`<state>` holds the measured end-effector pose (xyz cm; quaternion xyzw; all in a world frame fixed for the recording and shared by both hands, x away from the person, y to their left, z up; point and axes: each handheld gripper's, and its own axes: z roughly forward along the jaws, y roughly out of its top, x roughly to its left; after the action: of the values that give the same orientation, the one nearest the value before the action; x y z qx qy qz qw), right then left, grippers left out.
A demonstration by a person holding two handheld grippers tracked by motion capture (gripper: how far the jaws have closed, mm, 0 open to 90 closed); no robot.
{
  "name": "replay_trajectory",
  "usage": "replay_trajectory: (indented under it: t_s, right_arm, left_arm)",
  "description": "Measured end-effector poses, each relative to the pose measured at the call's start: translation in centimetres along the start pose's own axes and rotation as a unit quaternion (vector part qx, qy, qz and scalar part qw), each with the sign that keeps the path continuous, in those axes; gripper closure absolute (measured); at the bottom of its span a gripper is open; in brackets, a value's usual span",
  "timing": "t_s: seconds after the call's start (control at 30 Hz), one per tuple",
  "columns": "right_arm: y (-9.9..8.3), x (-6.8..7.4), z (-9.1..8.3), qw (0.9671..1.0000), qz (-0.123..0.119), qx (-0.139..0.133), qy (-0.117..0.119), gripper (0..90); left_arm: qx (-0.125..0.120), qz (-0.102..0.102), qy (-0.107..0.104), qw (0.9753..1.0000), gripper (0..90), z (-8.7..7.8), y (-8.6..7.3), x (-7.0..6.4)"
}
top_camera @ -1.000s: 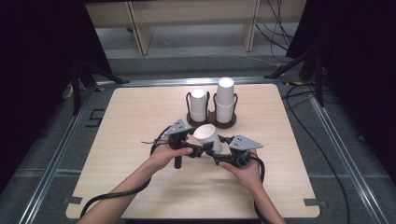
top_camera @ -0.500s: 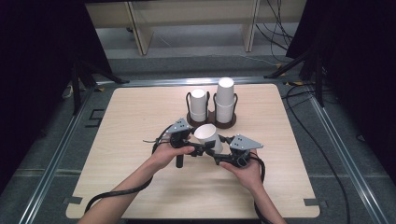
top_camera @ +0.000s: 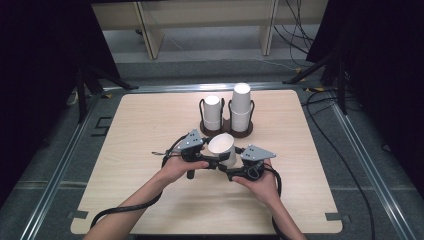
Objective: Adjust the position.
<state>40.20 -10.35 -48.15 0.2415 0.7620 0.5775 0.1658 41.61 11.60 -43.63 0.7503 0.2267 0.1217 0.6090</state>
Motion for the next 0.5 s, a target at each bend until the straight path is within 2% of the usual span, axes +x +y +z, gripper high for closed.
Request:
replay_trajectory:
  t_s: [0.03, 0.07, 0.1, 0.17, 0.23, 0.33, 0.4, 0.43, 0.5]
  right_arm:
    - [0.0, 0.2, 0.0, 0.9998, 0.016, 0.010, 0.007, 17.3]
    - [-0.1, 0.2, 0.0, 0.9997, 0.017, 0.010, 0.011, 17.0]
    - [-0.1, 0.1, -0.1, 0.9997, 0.012, 0.016, 0.010, 16.4]
    - [-0.2, -0.2, -0.1, 0.9999, -0.006, 0.011, 0.000, 16.3]
    - [-0.4, -0.1, -0.3, 0.9999, 0.004, 0.016, 0.004, 16.8]
    - [-0.7, -0.2, -0.8, 0.9999, 0.011, 0.008, -0.002, 17.7]
    - [-1.1, -0.4, -1.3, 0.9997, 0.023, 0.010, 0.001, 18.7]
    - [-1.3, -0.5, -1.6, 0.9997, 0.023, 0.007, -0.011, 19.6]
    - [-1.5, -0.7, -2.2, 0.9993, 0.035, -0.005, -0.012, 20.0]
  left_arm:
    - [-0.003, 0.004, 0.003, 1.0000, 23.2, -0.1, 0.0, 0.0]
    - [0.000, 0.008, 0.006, 0.9999, 23.4, -0.2, 0.1, 0.0]
    - [0.002, 0.012, 0.009, 0.9999, 23.5, -0.4, 0.2, 0.0]
    - [0.001, 0.021, 0.020, 0.9996, 23.7, -0.7, 0.4, 0.1]
    - [0.002, 0.024, 0.034, 0.9991, 23.6, -1.2, 0.6, 0.3]
    - [0.006, 0.039, 0.060, 0.9974, 23.7, -2.1, 0.9, 0.8]
    - [0.003, 0.038, 0.077, 0.9963, 23.8, -2.9, 1.0, 1.1]
    - [0.000, 0.038, 0.082, 0.9959, 23.8, -3.3, 1.0, 1.3]
    - [-0.003, 0.032, 0.098, 0.9946, 24.2, -4.1, 1.0, 1.7]
